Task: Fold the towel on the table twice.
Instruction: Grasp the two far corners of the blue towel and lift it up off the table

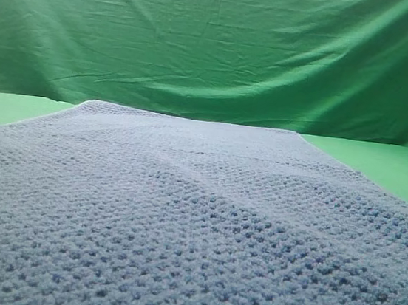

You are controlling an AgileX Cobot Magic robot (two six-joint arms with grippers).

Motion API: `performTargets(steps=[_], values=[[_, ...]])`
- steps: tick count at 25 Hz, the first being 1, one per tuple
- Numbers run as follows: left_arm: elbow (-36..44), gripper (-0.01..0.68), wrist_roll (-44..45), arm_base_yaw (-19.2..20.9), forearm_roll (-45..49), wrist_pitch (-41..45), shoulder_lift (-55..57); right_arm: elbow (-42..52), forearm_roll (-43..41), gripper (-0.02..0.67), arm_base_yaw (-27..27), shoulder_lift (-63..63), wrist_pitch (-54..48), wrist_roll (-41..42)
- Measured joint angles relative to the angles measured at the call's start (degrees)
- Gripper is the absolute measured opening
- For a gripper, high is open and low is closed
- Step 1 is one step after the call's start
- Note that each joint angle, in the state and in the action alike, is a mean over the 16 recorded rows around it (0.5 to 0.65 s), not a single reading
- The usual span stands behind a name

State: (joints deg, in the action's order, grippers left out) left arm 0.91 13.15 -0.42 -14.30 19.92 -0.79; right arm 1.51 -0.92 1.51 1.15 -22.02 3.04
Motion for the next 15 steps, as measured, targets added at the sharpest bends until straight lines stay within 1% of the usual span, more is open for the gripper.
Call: performTargets(steps=[15], values=[[0.0,0.064,0.0,0.0,0.0,0.0,0.0,0.0,0.0,0.0,0.0,0.0,0.0,0.0]])
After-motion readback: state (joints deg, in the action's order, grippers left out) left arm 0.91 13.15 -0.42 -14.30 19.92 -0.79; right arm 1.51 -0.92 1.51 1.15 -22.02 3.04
